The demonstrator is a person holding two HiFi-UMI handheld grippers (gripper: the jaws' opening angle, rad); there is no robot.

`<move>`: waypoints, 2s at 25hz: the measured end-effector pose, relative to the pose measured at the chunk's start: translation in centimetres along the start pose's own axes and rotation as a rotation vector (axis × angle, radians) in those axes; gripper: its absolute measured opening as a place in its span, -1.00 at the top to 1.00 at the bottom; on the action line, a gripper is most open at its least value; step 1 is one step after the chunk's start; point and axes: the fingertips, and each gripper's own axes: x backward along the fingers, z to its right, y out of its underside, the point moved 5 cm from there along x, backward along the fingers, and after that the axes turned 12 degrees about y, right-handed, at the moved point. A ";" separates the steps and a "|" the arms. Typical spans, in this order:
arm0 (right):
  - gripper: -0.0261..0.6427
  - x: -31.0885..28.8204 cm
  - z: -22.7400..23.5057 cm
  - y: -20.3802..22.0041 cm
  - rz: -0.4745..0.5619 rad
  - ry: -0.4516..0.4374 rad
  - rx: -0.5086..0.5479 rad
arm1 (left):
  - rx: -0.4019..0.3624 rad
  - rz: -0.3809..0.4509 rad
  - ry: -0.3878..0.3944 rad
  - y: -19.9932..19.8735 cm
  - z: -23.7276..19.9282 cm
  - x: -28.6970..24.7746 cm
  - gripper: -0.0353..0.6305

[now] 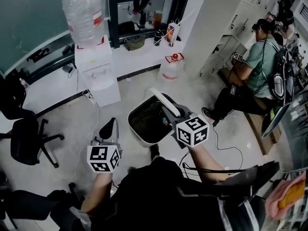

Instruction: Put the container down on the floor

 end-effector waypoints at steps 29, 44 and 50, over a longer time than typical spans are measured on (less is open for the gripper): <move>0.86 -11.3 13.9 -4.1 0.016 -0.132 0.031 | -0.017 -0.038 -0.084 -5.3 -1.5 -18.7 0.87; 0.86 -15.7 20.8 -4.5 0.009 -0.171 0.034 | -0.030 -0.068 -0.151 -6.0 -2.1 -25.3 0.87; 0.86 -18.3 22.1 -4.4 -0.004 -0.167 0.018 | -0.019 -0.088 -0.142 -5.6 -3.7 -27.4 0.87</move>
